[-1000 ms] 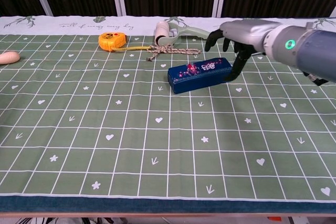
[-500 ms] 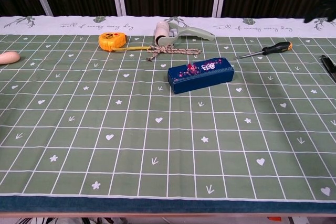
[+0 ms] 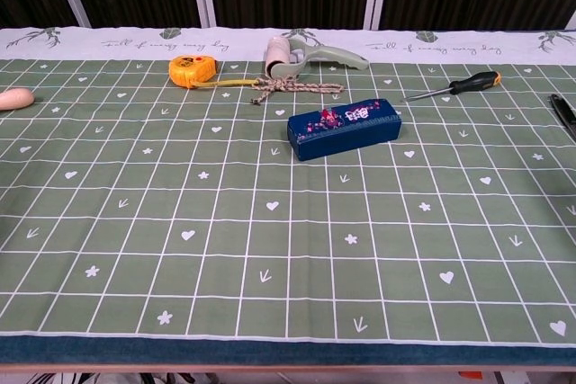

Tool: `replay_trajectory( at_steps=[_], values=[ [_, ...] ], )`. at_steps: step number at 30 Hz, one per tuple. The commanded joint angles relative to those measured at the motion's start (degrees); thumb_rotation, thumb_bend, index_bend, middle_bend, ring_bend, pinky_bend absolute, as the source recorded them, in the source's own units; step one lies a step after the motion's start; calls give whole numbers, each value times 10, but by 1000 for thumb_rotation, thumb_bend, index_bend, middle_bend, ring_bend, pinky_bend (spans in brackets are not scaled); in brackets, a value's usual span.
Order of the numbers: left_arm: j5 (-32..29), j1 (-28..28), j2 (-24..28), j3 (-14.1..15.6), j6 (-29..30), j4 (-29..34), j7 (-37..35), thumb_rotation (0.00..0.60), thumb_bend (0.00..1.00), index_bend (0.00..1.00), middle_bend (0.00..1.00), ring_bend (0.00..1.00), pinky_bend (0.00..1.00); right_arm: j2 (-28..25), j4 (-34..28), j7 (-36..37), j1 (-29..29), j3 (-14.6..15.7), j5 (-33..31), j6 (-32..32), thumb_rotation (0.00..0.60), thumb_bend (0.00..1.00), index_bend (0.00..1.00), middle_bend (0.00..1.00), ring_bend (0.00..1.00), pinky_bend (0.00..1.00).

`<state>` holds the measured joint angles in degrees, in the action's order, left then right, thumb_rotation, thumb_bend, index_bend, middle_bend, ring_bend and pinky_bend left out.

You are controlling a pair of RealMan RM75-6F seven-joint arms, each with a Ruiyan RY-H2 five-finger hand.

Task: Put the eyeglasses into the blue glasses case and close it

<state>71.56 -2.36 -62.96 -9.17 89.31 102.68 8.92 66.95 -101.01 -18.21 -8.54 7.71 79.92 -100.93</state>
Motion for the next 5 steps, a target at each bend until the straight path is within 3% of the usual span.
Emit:
replay_trajectory(
  at_steps=[1, 5],
  values=[
    [9, -1, 5, 6, -5, -3, 1, 600, 295, 149, 0, 0, 0, 8, 22, -11, 15, -4, 3, -6, 600, 155, 146, 90, 145, 258],
    [26, -5, 10, 14, -11, -9, 8, 600, 295, 148, 0, 0, 0, 7, 32, -16, 19, -14, -2, 5, 600, 155, 146, 90, 145, 258]
  ],
)
